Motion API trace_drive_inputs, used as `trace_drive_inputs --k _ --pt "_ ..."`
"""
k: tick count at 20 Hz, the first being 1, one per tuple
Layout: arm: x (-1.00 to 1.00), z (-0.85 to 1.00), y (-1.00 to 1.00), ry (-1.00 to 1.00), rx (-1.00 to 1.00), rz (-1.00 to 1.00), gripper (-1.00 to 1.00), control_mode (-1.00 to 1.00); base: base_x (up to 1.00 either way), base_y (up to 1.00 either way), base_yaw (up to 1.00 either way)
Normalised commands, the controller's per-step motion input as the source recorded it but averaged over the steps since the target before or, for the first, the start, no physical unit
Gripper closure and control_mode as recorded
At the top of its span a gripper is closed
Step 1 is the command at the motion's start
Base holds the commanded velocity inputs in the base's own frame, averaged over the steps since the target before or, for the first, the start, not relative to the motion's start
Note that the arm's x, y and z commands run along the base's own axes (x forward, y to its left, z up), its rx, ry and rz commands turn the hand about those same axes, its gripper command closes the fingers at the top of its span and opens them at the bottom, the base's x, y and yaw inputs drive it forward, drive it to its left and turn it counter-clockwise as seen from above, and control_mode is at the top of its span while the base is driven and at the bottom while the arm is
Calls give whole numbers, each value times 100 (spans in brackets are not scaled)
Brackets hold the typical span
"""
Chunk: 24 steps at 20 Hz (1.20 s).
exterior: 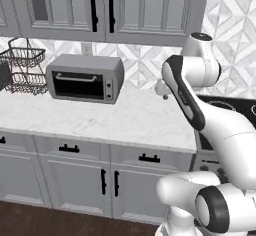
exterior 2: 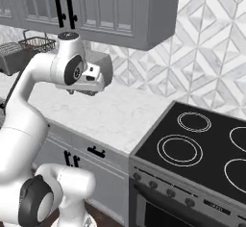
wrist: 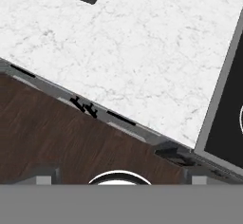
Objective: Take a straw from the drawer in front and place it inside the glass cup on the dining counter.
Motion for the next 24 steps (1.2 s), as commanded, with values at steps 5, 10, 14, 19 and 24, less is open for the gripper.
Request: trace_drive_inputs --k 5,10,14,19,24 --pt "0 0 0 0 0 0 -100 100 0 -54 73" --pt "0 0 0 0 0 0 -100 100 -7 -60 69" --pt "0 0 0 0 0 0 -100 100 -46 -67 42" --pt "0 0 0 0 0 0 -100 100 -37 -62 25" --pt "0 0 0 0 0 0 -100 100 4 -59 15"
